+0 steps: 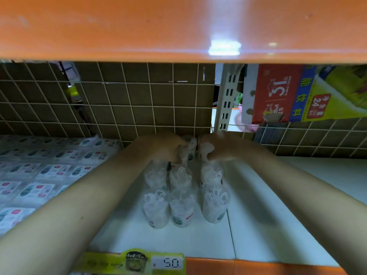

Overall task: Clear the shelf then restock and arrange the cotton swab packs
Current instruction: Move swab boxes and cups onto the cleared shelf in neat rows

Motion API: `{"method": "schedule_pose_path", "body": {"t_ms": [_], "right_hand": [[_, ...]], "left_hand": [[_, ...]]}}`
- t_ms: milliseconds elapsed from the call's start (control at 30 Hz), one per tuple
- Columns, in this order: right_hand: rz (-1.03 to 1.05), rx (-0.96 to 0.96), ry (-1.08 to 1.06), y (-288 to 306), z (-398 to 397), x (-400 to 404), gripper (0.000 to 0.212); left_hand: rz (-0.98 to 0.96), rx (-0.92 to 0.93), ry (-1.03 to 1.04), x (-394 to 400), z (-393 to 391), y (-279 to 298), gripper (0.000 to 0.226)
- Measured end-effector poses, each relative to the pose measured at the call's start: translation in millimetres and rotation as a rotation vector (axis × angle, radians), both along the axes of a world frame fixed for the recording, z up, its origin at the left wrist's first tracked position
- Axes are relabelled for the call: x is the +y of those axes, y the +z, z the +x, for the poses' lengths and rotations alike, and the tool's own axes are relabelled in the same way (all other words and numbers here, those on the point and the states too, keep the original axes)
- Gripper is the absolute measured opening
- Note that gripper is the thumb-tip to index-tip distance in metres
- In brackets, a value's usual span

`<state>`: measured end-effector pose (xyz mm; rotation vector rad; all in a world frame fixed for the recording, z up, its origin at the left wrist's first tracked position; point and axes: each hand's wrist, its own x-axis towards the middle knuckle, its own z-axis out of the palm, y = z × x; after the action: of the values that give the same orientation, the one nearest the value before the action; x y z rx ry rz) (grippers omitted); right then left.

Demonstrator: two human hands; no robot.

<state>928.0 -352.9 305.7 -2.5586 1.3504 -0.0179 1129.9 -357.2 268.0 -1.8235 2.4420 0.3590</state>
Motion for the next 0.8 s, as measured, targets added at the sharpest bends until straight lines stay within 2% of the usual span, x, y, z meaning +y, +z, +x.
{"method": "schedule_pose_path", "body": {"t_ms": [133,300,433,500,600,700,800], "right_hand": [[0.028,-0.011,-0.015,1,-3,-2,0.059],[0.017,0.046,0.050,2,-2,2,0.061],[0.009,0.095,0.100,-5,-3,3,0.052],[0.001,0.076,0.097,-7,-3,3,0.042],[-0.128,0.006,0.053,-8,1,3,0.024],[-0.297,0.047,-0.082,-13,7,3,0.039],[-0.251,0.072,-0.164,-18,14,5,0.041]], "left_hand": [[0.017,-0.018,0.008,10,-13,15,0.062],[-0.069,-0.175,-0.004,19,-29,26,0.063],[-0.194,-0.253,-0.001,24,-36,22,0.065],[-0.175,-0.235,0.003,25,-35,24,0.063],[-0.080,-0.200,0.022,22,-28,29,0.056],[-0.048,-0.229,-0.010,18,-25,32,0.046],[-0.043,-0.159,-0.006,19,-26,37,0.047]]}}
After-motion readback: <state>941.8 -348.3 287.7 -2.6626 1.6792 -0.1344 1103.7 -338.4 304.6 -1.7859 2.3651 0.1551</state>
